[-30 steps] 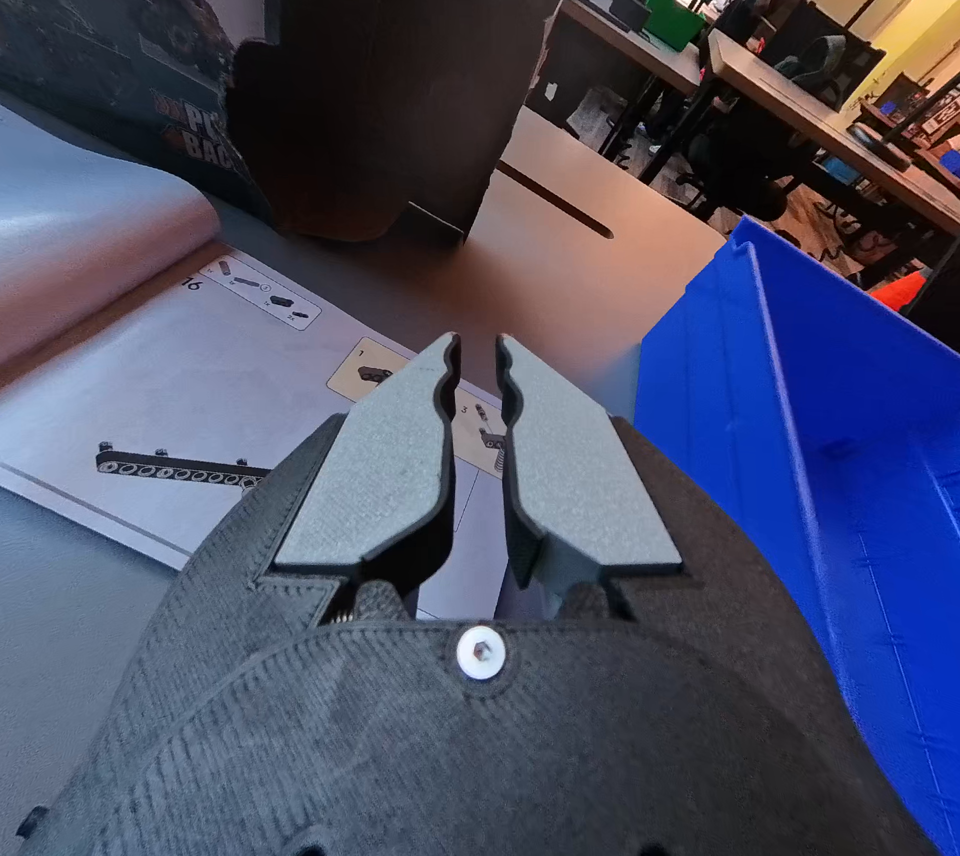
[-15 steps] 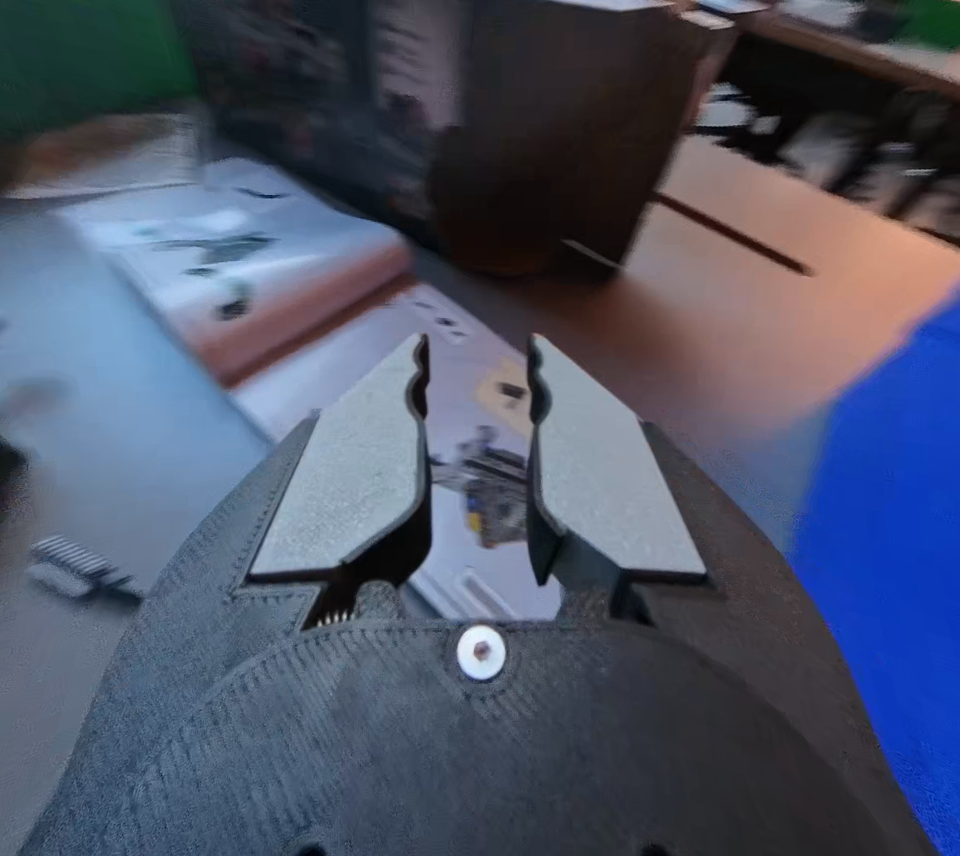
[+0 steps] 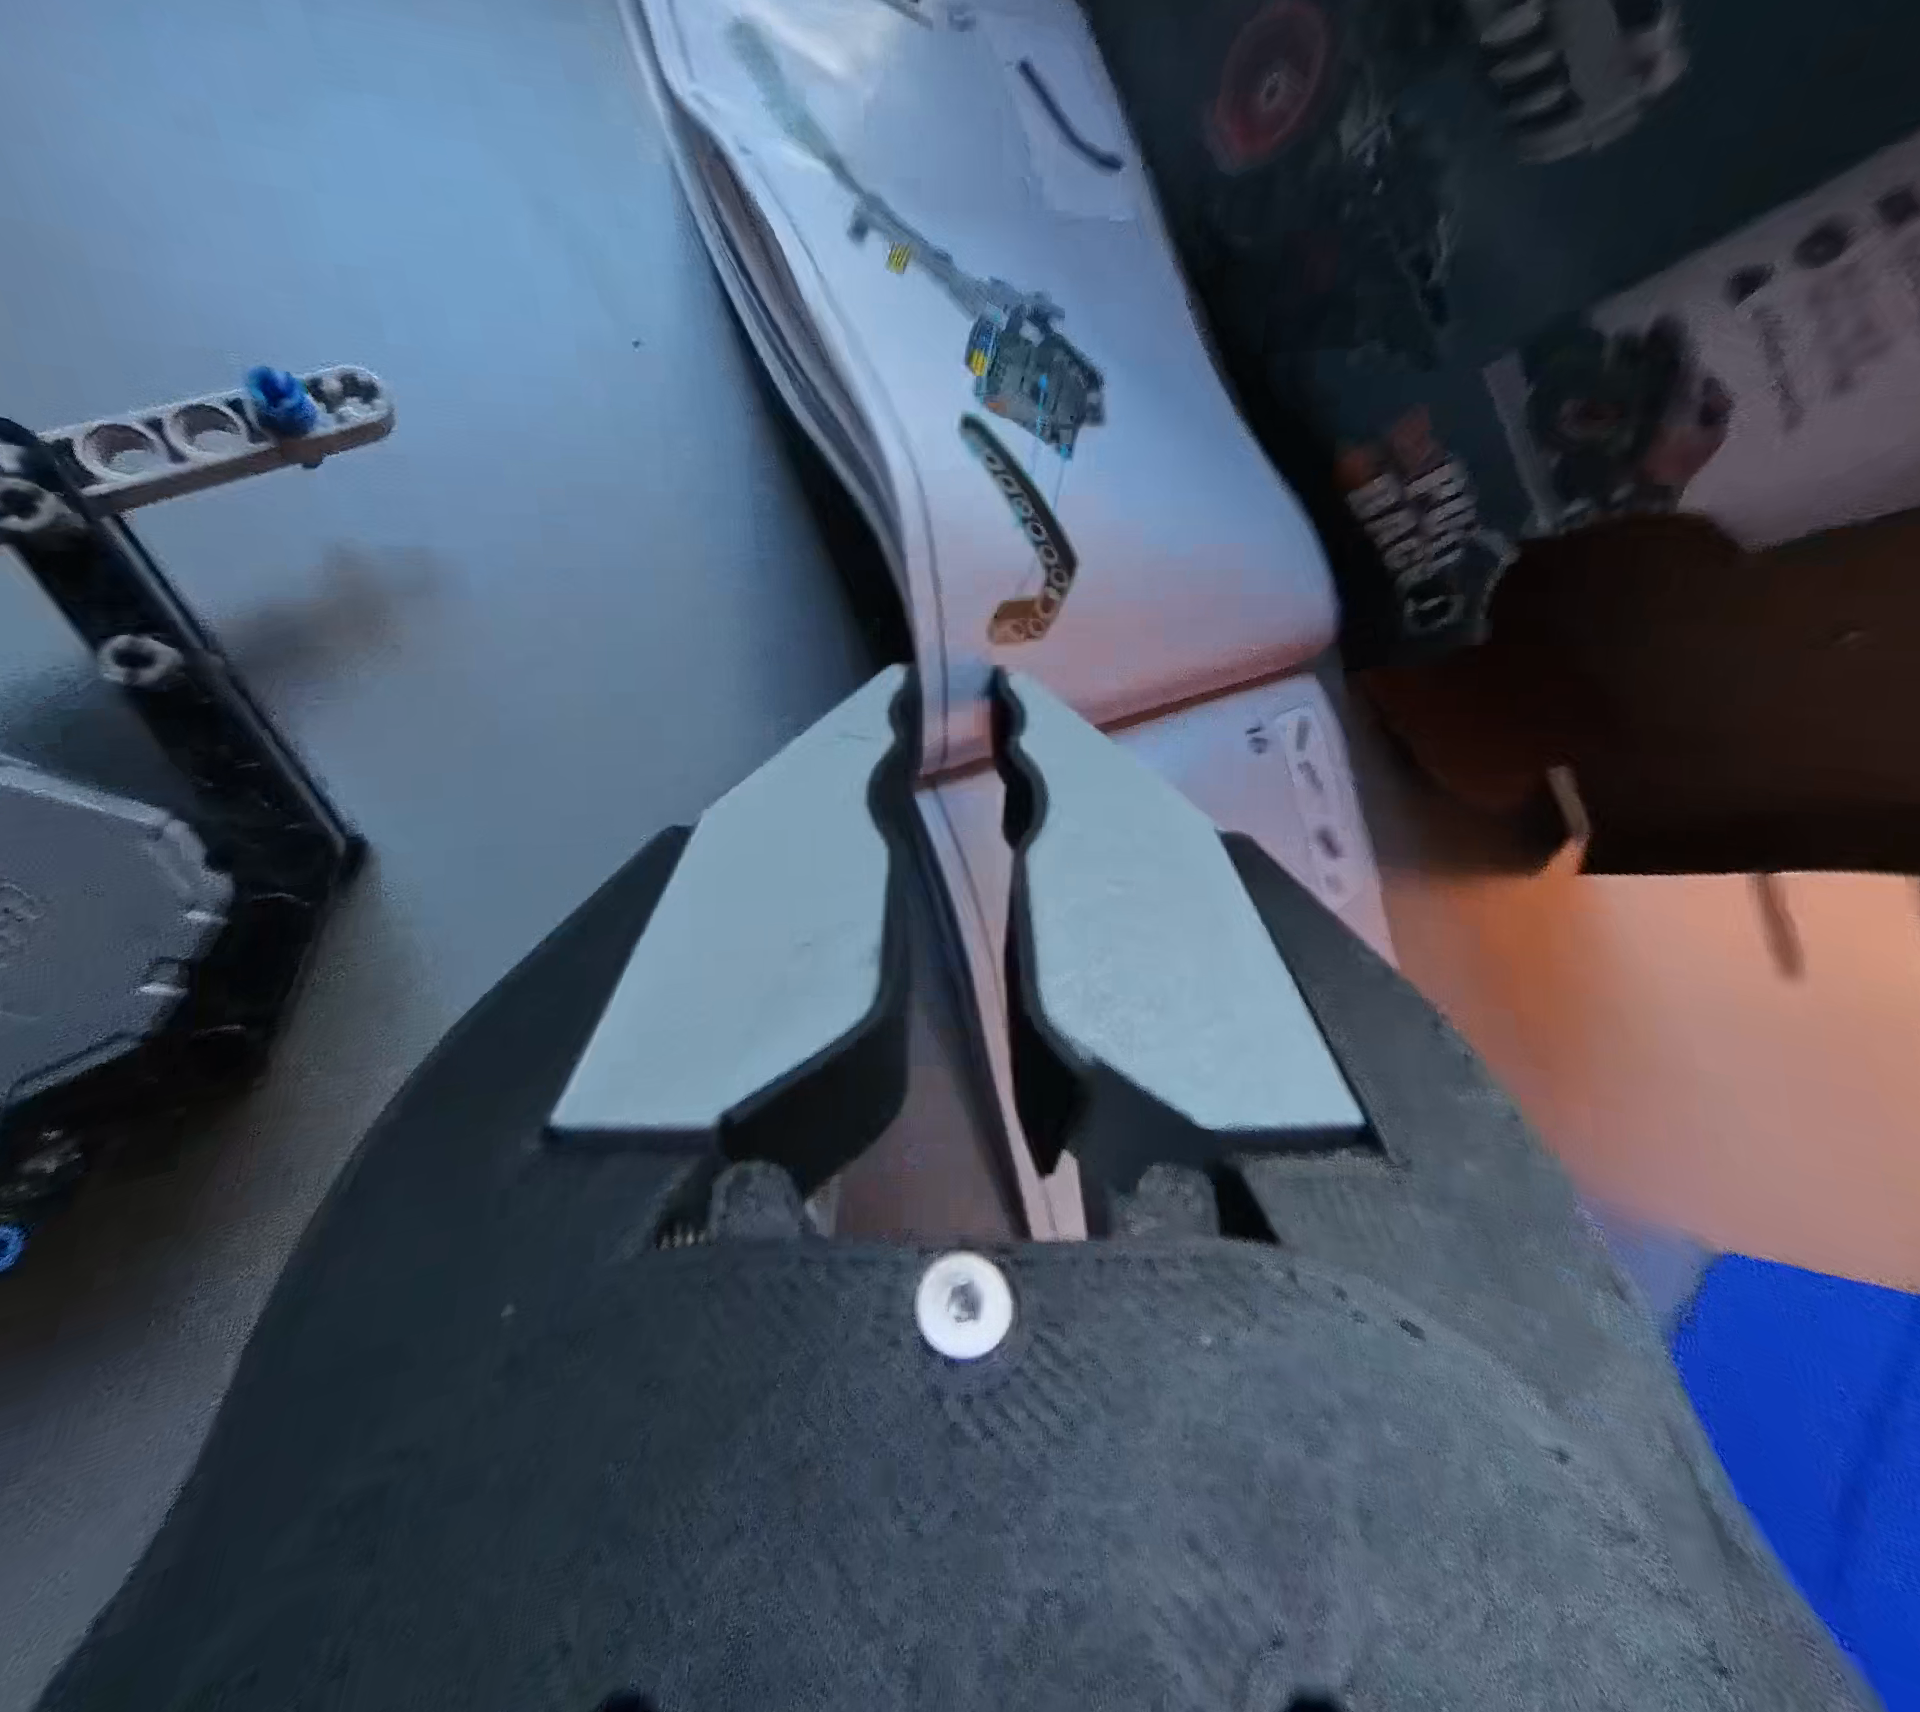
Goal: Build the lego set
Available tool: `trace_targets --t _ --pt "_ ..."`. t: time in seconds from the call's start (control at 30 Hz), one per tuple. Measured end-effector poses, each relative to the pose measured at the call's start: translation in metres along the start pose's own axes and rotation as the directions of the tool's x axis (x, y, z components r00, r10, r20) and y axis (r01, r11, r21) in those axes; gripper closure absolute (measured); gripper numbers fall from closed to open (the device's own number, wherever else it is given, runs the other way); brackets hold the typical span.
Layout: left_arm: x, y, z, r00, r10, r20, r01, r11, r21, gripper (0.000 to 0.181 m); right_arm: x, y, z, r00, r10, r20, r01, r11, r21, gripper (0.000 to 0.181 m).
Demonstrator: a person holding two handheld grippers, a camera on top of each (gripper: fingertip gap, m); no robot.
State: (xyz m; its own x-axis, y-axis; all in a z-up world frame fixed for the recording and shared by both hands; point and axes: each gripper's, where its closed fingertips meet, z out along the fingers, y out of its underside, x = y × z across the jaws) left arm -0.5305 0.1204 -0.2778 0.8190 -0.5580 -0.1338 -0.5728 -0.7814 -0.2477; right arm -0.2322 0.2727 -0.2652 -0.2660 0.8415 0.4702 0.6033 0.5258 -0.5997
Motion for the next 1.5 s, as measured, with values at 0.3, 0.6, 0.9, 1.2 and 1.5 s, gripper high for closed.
trace_targets --t 0.3,0.6,0.9,1.2,1.5 --pt "0.0 0.0 0.0 0.999 -0.021 -0.035 0.022 1.0 0.018 0.171 0.048 -0.014 -0.017 0.997 0.038 0.067 -0.032 0.996 -0.088 0.179" --pt "0.0 0.0 0.0 0.999 -0.024 -0.04 0.025 1.0 0.016 0.17 0.05 -0.015 -0.026 0.99 0.06 0.127 -0.039 0.986 -0.162 0.18" --pt "0.0 0.0 0.0 0.999 -0.027 -0.044 0.028 0.999 0.018 0.17 0.03 -0.027 -0.041 0.891 0.292 0.347 -0.35 0.929 0.118 0.179" --pt "-0.001 0.0 0.0 0.999 -0.027 -0.04 0.027 1.0 0.015 0.169 0.029 0.027 -0.009 0.835 0.448 0.32 -0.466 0.884 -0.022 0.181" --pt "-0.002 0.0 0.0 1.0 -0.018 -0.022 0.018 1.0 0.009 0.167 0.032 -0.023 -0.011 0.859 0.381 0.343 -0.459 0.869 0.185 0.181"
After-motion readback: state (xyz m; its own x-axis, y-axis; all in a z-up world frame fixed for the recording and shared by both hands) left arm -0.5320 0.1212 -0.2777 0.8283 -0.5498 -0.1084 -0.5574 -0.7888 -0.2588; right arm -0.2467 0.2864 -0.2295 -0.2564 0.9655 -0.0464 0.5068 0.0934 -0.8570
